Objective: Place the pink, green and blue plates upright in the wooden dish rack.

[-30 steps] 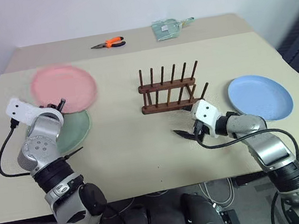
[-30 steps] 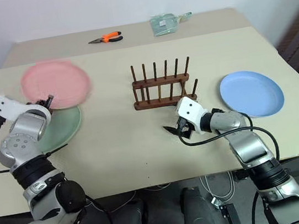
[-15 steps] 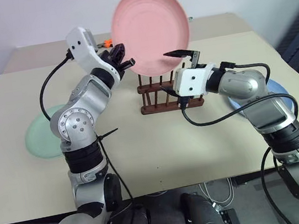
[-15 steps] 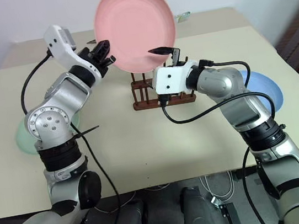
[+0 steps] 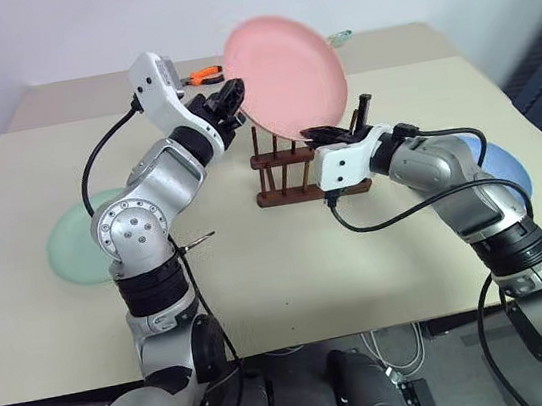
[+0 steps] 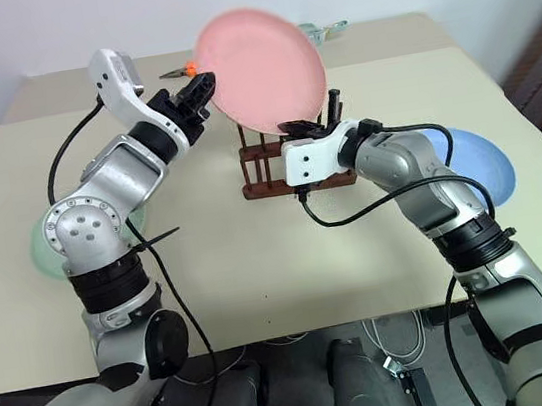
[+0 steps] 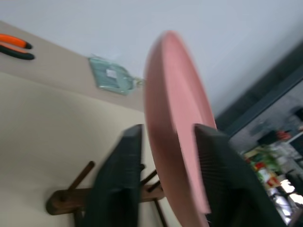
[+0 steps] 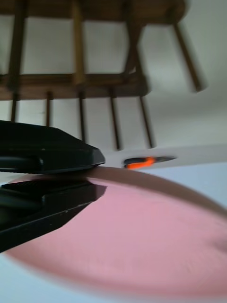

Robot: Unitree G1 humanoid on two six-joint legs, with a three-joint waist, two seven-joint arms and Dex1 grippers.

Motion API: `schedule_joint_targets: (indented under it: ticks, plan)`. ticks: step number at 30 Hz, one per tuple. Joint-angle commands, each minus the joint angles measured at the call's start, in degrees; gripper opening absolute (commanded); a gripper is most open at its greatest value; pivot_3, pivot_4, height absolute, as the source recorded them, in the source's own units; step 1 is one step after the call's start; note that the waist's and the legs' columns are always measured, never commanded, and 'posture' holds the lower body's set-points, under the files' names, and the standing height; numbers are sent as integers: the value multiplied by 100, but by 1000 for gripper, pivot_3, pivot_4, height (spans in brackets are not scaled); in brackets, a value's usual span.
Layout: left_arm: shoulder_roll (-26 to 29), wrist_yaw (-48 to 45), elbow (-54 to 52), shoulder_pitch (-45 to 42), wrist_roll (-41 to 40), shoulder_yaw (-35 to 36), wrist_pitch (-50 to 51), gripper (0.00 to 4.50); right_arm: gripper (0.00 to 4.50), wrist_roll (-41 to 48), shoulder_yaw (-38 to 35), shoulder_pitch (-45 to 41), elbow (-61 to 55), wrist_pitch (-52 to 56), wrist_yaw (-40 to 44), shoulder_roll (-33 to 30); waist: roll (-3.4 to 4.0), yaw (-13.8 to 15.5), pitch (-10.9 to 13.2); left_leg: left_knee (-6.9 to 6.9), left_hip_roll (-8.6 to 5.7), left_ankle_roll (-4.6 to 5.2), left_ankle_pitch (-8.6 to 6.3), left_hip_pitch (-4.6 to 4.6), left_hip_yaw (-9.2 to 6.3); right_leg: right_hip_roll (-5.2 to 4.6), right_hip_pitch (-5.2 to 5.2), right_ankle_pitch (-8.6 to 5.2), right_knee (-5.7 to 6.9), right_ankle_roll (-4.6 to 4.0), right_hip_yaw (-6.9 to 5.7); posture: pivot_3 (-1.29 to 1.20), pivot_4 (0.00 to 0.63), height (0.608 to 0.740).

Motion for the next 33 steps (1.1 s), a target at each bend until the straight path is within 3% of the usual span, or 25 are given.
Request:
schedule_joint_targets:
  ticks: [1,2,3,6,9,11,17,29,33]
  plan:
    - [319,-62,-59,-185,101,218,-510,3684,0,354,-571,98,-324,12,-97,-95,0,2,0,0,0,0,0,0,0,0,0,0,0,0,0,0,150,740]
    - [443,-111,-26,-168,198,216,-598,4176,0,495,-684,150,-382,58,-64,-83,0,2,0,-1,0,0,0,1,0,0,0,0,1,0,0,0,150,740]
    - [1035,-578,-59,75,743,-203,-819,4440,0,1396,-1114,287,-681,556,219,79,0,-1,0,-2,1,0,0,1,-1,1,0,0,1,-1,0,0,150,740]
    - [2261,-2069,-210,873,1698,-1324,-1493,4440,0,3893,-2289,442,-1514,2606,697,539,14,-110,1,-13,5,1,0,6,2,7,-2,0,3,-4,6,0,150,740]
    - [2775,-3443,-502,1602,1715,-2041,-1835,4440,0,6035,-3334,271,-1881,4349,510,732,20,-101,4,-10,3,6,-2,2,0,3,1,-8,2,-23,8,0,150,740]
    - [3025,-4233,-770,2008,1664,-2403,-1948,4440,0,6682,-3609,290,-1954,4983,544,589,20,-96,5,-8,2,13,-6,0,-3,0,3,-10,-3,-28,6,0,150,740]
    - [3344,-5314,-1116,2562,1819,-3048,-2119,4440,0,7255,-3587,468,-1649,5698,619,325,39,-133,9,-13,9,20,-11,3,6,0,-3,-24,0,-47,2,0,150,740]
    - [3214,-5338,-1255,2732,2063,-3100,-2052,4440,0,7631,-3652,31,-344,6151,428,453,41,-128,11,-8,7,22,-11,1,11,0,-5,-22,3,-43,5,0,150,740]
    - [3156,-5220,-1197,2786,2046,-2973,-1949,4500,1506,7263,-3496,-125,-204,5717,396,437,42,-128,11,-9,7,22,-11,0,11,0,-5,-23,3,-43,4,0,150,740]
